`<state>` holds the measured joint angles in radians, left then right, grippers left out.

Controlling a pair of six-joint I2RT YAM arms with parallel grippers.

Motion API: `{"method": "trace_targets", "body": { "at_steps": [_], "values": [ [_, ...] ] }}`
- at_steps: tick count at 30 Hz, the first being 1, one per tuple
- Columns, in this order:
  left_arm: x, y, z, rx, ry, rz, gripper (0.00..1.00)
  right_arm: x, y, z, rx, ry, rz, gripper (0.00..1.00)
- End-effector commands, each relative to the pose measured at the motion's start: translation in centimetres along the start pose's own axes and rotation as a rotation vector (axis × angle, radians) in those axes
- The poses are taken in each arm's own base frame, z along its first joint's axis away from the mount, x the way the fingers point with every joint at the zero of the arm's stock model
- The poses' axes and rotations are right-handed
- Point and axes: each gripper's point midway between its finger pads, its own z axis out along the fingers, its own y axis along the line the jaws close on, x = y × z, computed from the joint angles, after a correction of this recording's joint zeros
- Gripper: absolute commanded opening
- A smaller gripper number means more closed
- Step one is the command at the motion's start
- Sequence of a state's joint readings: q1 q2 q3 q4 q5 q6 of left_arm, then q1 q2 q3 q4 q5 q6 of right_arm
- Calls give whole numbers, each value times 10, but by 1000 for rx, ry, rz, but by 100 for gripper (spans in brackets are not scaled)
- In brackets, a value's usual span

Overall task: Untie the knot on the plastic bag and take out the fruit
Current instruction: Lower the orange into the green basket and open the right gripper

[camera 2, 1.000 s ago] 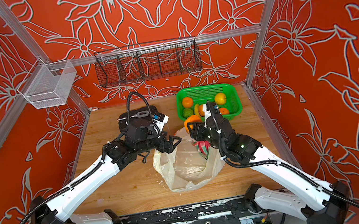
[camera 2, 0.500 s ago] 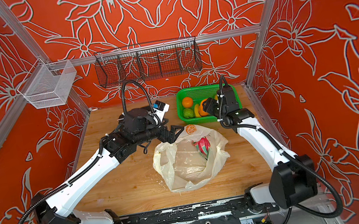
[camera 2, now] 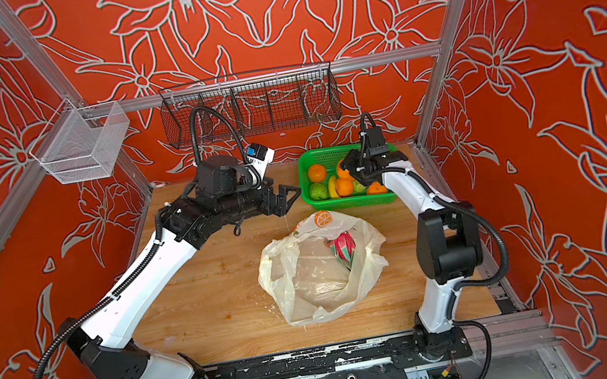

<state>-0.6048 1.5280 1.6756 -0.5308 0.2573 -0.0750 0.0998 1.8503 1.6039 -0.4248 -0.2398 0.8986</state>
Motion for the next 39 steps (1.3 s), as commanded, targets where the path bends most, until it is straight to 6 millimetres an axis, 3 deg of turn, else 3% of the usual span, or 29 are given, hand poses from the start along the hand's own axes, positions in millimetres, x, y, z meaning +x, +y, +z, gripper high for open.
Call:
{"method": "trace_targets", "body": {
  "at_steps": [1, 6, 13, 24, 28, 31, 34, 39],
  "values": [
    [14, -5, 6, 66, 60, 13, 98, -14, 2, 19, 41, -5, 31, 61],
    [14, 2, 10, 33, 56, -24, 98, -34, 9, 57, 71, 23, 3, 62],
    [2, 9, 23, 5, 16, -88, 98, -37, 5, 112, 62, 88, 36, 63],
    [16, 10, 42, -35, 65, -95, 97, -13, -21, 153, 75, 181, 64, 66],
    [23, 0, 47, 23, 101, -77, 97, -12, -26, 153, 88, 184, 35, 76],
    [27, -4, 47, 53, 118, -68, 97, -15, -24, 140, 105, 177, 27, 84],
    [32, -4, 48, 61, 141, -66, 97, -25, -17, 118, 122, 144, 1, 97],
    [49, -3, 52, 60, 231, -46, 97, -40, 3, 70, 127, 87, -57, 97]
  ]
}}
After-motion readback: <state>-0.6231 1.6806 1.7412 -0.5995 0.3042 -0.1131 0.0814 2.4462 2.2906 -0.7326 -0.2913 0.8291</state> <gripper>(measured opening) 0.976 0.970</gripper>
